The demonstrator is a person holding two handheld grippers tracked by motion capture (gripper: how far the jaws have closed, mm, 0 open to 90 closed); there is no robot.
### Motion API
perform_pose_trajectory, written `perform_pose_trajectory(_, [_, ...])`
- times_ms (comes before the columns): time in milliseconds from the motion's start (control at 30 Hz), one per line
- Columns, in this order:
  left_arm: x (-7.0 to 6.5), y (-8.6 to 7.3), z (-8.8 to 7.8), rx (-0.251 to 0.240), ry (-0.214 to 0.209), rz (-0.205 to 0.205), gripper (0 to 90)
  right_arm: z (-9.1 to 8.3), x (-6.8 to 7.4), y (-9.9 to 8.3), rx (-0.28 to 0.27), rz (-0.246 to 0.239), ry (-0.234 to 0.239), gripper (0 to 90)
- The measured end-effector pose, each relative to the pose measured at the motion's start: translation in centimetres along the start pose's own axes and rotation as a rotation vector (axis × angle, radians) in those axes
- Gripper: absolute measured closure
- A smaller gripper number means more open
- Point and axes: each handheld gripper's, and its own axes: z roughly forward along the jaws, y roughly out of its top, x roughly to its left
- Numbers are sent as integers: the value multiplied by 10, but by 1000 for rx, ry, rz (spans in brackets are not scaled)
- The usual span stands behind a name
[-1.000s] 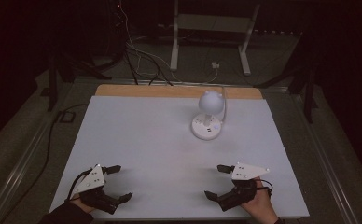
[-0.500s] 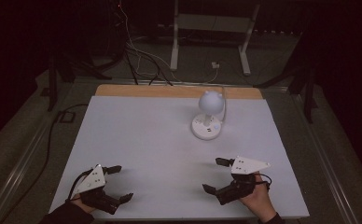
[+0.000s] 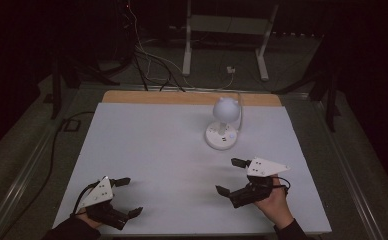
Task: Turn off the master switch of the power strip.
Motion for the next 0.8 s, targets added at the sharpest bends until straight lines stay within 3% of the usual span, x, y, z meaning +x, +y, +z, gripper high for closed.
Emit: perform_pose_trajectory(800, [0,0,0,4,-1,-1,3,10,-30,20,-18,-7,-90,0])
